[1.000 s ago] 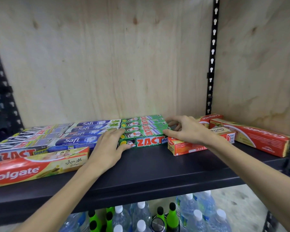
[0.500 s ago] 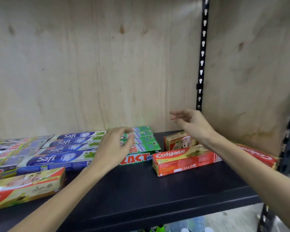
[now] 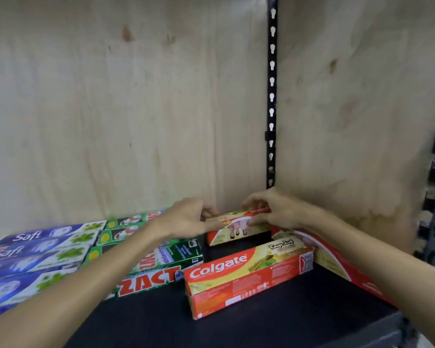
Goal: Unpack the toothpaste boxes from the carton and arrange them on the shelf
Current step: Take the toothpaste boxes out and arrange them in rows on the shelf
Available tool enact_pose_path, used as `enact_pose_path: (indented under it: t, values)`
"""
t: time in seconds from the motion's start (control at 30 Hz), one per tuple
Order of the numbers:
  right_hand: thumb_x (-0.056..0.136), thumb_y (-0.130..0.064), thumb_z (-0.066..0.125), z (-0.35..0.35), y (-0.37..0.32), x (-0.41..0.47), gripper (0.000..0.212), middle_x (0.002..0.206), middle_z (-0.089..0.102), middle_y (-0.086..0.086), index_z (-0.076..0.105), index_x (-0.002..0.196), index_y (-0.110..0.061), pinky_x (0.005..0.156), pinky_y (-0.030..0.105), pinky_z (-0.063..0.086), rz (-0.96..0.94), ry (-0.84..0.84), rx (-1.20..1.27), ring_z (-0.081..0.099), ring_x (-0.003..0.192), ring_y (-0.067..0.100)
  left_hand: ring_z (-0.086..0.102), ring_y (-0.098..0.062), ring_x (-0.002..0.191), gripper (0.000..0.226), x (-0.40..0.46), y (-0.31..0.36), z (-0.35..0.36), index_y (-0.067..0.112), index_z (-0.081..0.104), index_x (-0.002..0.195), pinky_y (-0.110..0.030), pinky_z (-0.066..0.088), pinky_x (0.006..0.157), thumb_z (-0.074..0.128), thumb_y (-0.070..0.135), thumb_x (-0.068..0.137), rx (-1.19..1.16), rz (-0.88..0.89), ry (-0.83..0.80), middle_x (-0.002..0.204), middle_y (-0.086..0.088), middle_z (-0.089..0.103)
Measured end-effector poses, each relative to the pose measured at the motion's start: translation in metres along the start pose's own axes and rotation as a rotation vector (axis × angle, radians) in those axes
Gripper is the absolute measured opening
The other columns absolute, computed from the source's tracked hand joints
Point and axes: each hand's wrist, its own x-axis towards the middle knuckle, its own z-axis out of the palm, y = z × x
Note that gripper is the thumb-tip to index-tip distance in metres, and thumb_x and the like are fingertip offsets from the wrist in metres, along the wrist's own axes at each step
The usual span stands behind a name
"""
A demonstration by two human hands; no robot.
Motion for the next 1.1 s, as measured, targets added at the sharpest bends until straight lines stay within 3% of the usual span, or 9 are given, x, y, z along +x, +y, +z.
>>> enact_pose_path:
  t: [0.1, 0.2, 0.33, 0.47, 0.67, 0.8, 0.9, 1.0, 1.1]
  values:
    - [0.082, -0.04, 0.081, 0.006, 0.007, 0.014, 0.051, 0.122, 0.064, -0.01, 0.064, 0.129, -0.029, 0.1, 0.032, 0.05, -0.001, 0.034, 0.043, 0.058, 0.112, 0.007, 0.066, -0.01, 0.105, 0.034, 0.014, -0.011, -0.003, 0.028, 0.068, 0.119, -0.036, 0.052, 0.099, 0.069, 0.046, 0.09, -0.042, -0.045, 0.028, 0.114, 0.011, 0.072]
    - [0.093, -0.034, 0.071, 0.005, 0.011, 0.02, 0.044, 0.122, 0.065, -0.011, 0.062, 0.135, -0.025, 0.096, 0.018, 0.047, 0.025, 0.042, 0.204, 0.059, 0.111, 0.001, 0.065, -0.013, 0.105, 0.025, 0.021, -0.015, 0.001, 0.025, 0.07, 0.12, -0.035, 0.05, 0.1, 0.061, 0.035, 0.098, -0.071, -0.064, 0.058, 0.115, 0.006, 0.072]
    - [0.104, -0.028, 0.054, 0.002, 0.021, 0.024, 0.028, 0.124, 0.068, -0.011, 0.066, 0.129, -0.028, 0.106, 0.032, 0.046, 0.092, 0.159, 0.245, 0.059, 0.116, 0.005, 0.062, -0.014, 0.106, 0.028, 0.022, -0.015, 0.008, 0.024, 0.07, 0.125, -0.024, 0.043, 0.088, 0.053, 0.029, 0.103, -0.043, -0.067, 0.132, 0.122, 0.002, 0.07]
    - [0.106, -0.018, 0.047, 0.008, 0.028, 0.025, 0.029, 0.121, 0.069, -0.008, 0.066, 0.126, -0.026, 0.108, 0.04, 0.046, 0.21, 0.196, 0.293, 0.06, 0.117, 0.011, 0.062, -0.015, 0.105, 0.028, 0.019, -0.015, 0.012, 0.024, 0.07, 0.124, -0.025, 0.045, 0.088, 0.052, 0.029, 0.103, -0.054, -0.063, 0.166, 0.12, 0.001, 0.071]
    - [0.105, -0.033, 0.048, 0.011, 0.025, 0.019, 0.031, 0.128, 0.063, -0.001, 0.062, 0.131, -0.025, 0.096, 0.037, 0.05, 0.273, 0.21, 0.267, 0.059, 0.115, 0.017, 0.062, -0.015, 0.106, 0.027, 0.013, -0.015, 0.017, 0.021, 0.066, 0.121, -0.034, 0.051, 0.096, 0.067, 0.025, 0.095, -0.166, -0.091, 0.214, 0.114, 0.003, 0.066]
    - [0.105, -0.032, 0.048, 0.012, 0.021, 0.017, 0.033, 0.129, 0.061, 0.002, 0.059, 0.135, -0.021, 0.09, 0.034, 0.047, 0.284, 0.223, 0.257, 0.057, 0.113, 0.018, 0.056, -0.013, 0.111, 0.035, 0.011, -0.013, 0.019, 0.023, 0.06, 0.122, -0.033, 0.052, 0.097, 0.073, 0.02, 0.09, -0.148, -0.068, 0.293, 0.12, 0.004, 0.055]
    - [0.105, -0.031, 0.047, 0.012, 0.02, 0.017, 0.033, 0.13, 0.061, 0.001, 0.059, 0.135, -0.022, 0.092, 0.033, 0.046, 0.282, 0.246, 0.276, 0.056, 0.114, 0.016, 0.054, -0.01, 0.106, 0.036, 0.011, -0.012, 0.02, 0.029, 0.058, 0.111, -0.028, 0.052, 0.089, 0.079, 0.018, 0.084, -0.115, -0.037, 0.333, 0.114, 0.007, 0.053]
    - [0.106, -0.028, 0.046, 0.011, 0.018, 0.016, 0.032, 0.131, 0.06, -0.002, 0.059, 0.134, -0.024, 0.1, 0.036, 0.046, 0.282, 0.248, 0.316, 0.054, 0.118, 0.015, 0.053, -0.007, 0.095, 0.03, 0.012, -0.012, 0.02, 0.031, 0.057, 0.09, -0.016, 0.041, 0.074, 0.08, 0.014, 0.081, -0.031, 0.019, 0.382, 0.1, 0.011, 0.049]
    - [0.105, -0.027, 0.049, 0.008, 0.017, 0.014, 0.03, 0.124, 0.055, -0.005, 0.058, 0.134, -0.026, 0.099, 0.033, 0.044, 0.292, 0.162, 0.315, 0.051, 0.117, 0.013, 0.051, -0.006, 0.085, 0.026, 0.014, -0.014, 0.02, 0.03, 0.058, 0.076, -0.014, 0.037, 0.067, 0.079, 0.015, 0.083, -0.035, 0.008, 0.403, 0.094, 0.012, 0.046]
